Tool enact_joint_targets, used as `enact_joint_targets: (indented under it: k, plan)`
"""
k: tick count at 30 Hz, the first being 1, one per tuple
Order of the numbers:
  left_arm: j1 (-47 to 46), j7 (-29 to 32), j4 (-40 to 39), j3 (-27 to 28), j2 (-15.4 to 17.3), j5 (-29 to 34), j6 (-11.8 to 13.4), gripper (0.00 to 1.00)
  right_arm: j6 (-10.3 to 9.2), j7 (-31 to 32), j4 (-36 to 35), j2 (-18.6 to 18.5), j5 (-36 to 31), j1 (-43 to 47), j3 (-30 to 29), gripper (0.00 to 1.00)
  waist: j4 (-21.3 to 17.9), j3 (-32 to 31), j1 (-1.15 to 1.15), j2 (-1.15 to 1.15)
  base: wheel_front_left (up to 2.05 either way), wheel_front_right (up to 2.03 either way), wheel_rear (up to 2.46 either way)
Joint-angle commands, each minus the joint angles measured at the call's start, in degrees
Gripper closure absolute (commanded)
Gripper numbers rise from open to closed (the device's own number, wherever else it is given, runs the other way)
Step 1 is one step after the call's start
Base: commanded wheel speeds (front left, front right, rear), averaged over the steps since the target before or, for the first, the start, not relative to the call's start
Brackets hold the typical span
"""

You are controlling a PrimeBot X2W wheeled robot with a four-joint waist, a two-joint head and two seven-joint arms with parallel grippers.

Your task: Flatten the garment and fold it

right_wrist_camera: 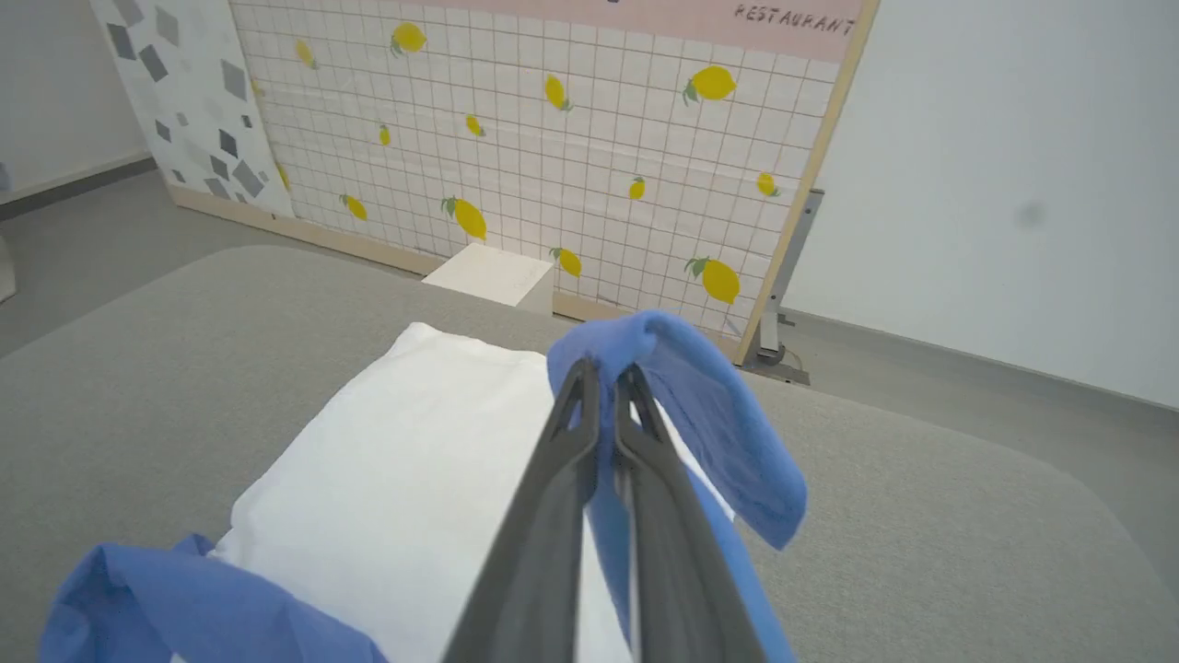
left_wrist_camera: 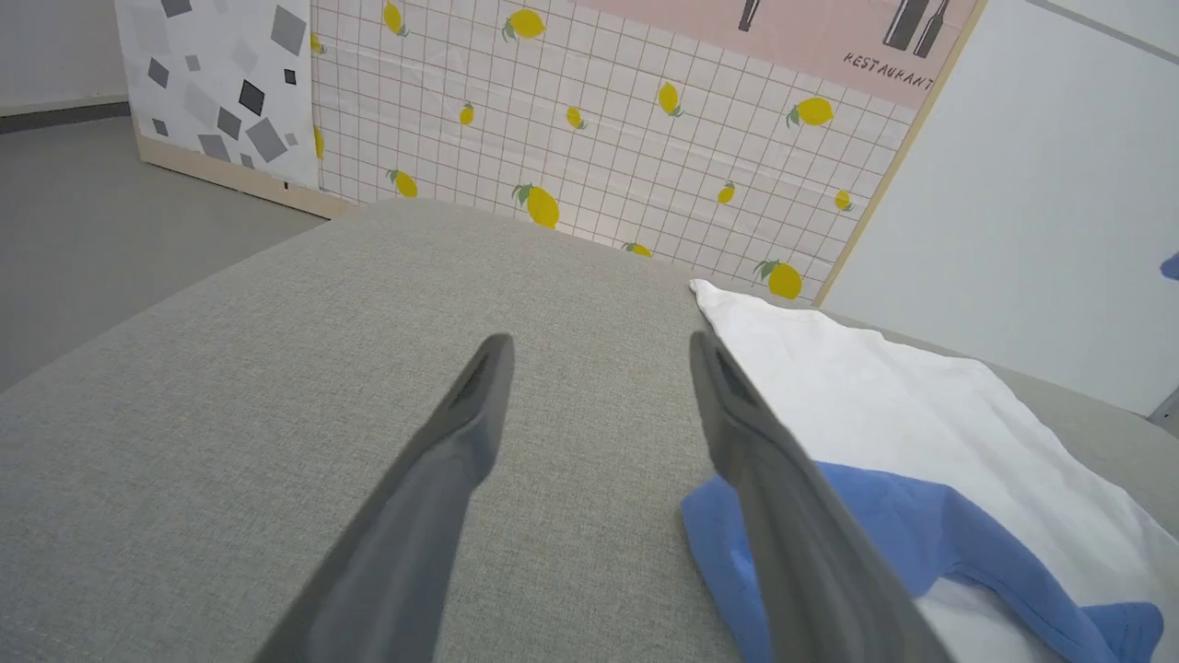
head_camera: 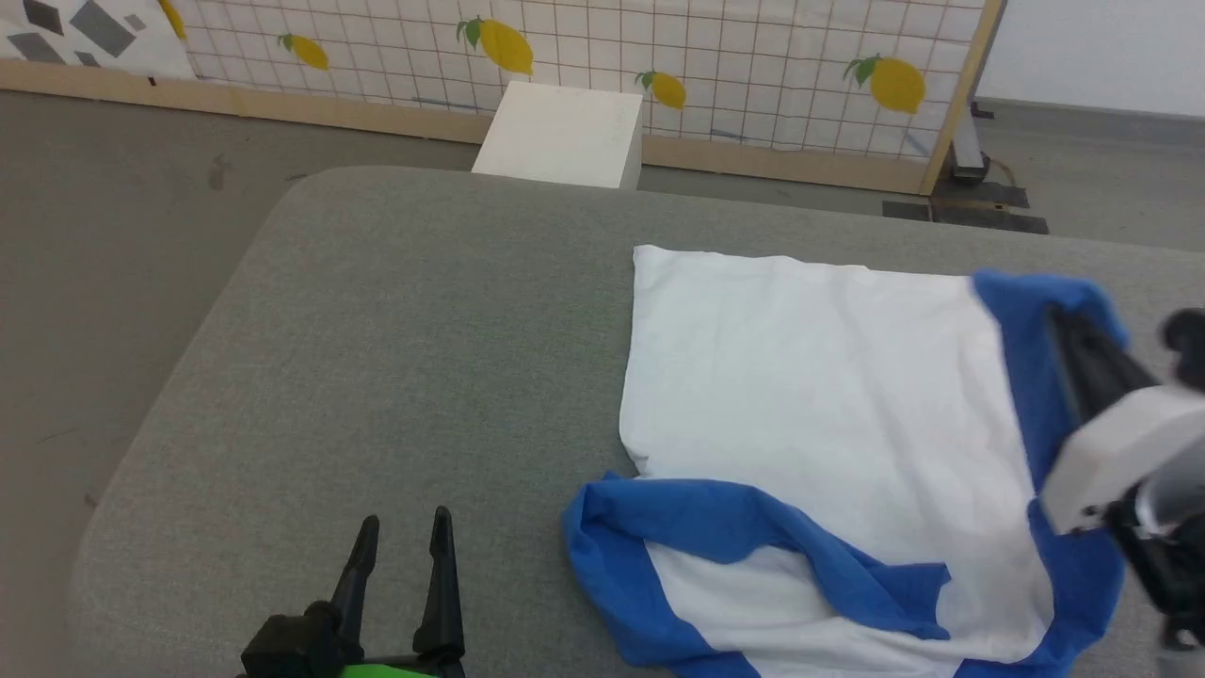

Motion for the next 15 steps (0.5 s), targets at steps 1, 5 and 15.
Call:
enact_joint_targets:
  k: [1, 5, 15]
  plan:
    - [0.73, 0.01, -0.21, -0.03, 0.50, -0.17, 0.17, 0.00, -0.09, 0.04, 1.07, -0.28, 0.15, -1.28, 2.32, 1.00, 0.51, 0.26, 0.00, 0.00, 0.00, 0.00, 0.00]
    - [0.49, 0.07, -0.43, -0.23, 0.62, -0.17, 0.21, 0.00, -0.09, -0.45, 5.28, -0.87, 0.17, -3.04, 11.05, 1.00, 1.32, 0.95, 0.00, 0.00, 0.00, 0.00, 0.00]
    - [-0.57, -0.05, -0.10, -0.74, 0.52, -0.42, 0.29, 0.00, -0.09, -4.72, 18.48, -2.32, 0.42, -8.57, 30.67, 1.00, 3.30, 2.80, 0.00, 0.00, 0.00, 0.00, 0.00]
